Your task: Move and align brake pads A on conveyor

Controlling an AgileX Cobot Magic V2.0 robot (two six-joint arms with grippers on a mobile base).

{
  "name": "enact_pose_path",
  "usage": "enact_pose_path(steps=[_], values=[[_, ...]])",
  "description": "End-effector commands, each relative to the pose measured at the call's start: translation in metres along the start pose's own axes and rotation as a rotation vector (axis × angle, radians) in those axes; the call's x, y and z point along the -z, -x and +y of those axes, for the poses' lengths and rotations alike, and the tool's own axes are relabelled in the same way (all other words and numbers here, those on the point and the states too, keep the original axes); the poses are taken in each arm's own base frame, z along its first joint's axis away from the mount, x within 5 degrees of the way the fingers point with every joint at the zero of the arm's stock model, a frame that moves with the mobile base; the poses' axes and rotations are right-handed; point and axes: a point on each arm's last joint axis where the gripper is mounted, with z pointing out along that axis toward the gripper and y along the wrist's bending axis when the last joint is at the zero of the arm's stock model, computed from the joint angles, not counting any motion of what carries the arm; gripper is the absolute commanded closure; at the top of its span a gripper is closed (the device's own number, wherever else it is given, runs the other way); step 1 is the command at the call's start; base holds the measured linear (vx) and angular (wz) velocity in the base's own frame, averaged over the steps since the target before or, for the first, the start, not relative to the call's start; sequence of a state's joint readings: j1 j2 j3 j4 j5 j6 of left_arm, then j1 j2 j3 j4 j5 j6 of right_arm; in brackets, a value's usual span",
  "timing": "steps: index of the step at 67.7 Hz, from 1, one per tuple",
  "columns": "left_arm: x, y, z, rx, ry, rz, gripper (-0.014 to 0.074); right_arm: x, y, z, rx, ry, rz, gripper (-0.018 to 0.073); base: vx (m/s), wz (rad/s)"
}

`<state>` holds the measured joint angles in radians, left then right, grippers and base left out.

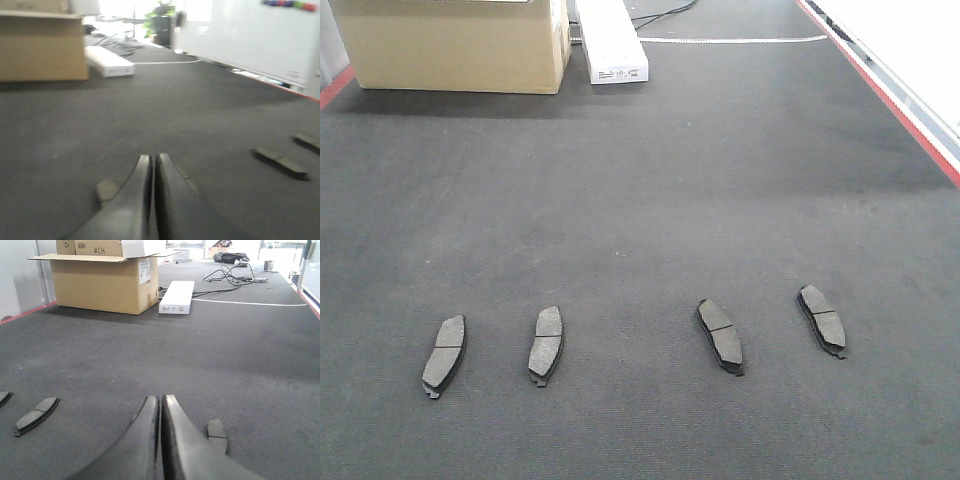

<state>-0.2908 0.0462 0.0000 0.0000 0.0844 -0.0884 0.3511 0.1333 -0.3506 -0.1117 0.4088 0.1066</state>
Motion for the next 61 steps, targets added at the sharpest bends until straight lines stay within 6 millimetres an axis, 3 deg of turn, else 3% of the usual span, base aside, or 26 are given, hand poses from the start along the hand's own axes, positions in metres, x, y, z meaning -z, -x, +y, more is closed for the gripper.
enact_pose_path(steps=[1, 7, 24, 61], values=[[-0.002, 0.003, 0.004, 0.026, 0.062, -0.093, 0.0602, 0.002, 0.015, 0.001, 0.005, 0.006, -0.09, 0.0571, 0.0, 0.0], [-0.002, -0.006, 0.009, 0.03, 0.136, -0.058, 0.0602, 0.002, 0.015, 0.001, 0.005, 0.006, -0.09, 0.0571, 0.0, 0.0], [0.006, -0.004, 0.016, 0.001, 0.271, -0.111, 0.0602, 0.001, 0.015, 0.001, 0.006, 0.005, -0.089, 0.0571, 0.0, 0.0], [0.007, -0.005, 0.02, -0.064, 0.346, -0.092, 0.0602, 0.001, 0.015, 0.001, 0.006, 0.005, -0.088, 0.0571, 0.0, 0.0]])
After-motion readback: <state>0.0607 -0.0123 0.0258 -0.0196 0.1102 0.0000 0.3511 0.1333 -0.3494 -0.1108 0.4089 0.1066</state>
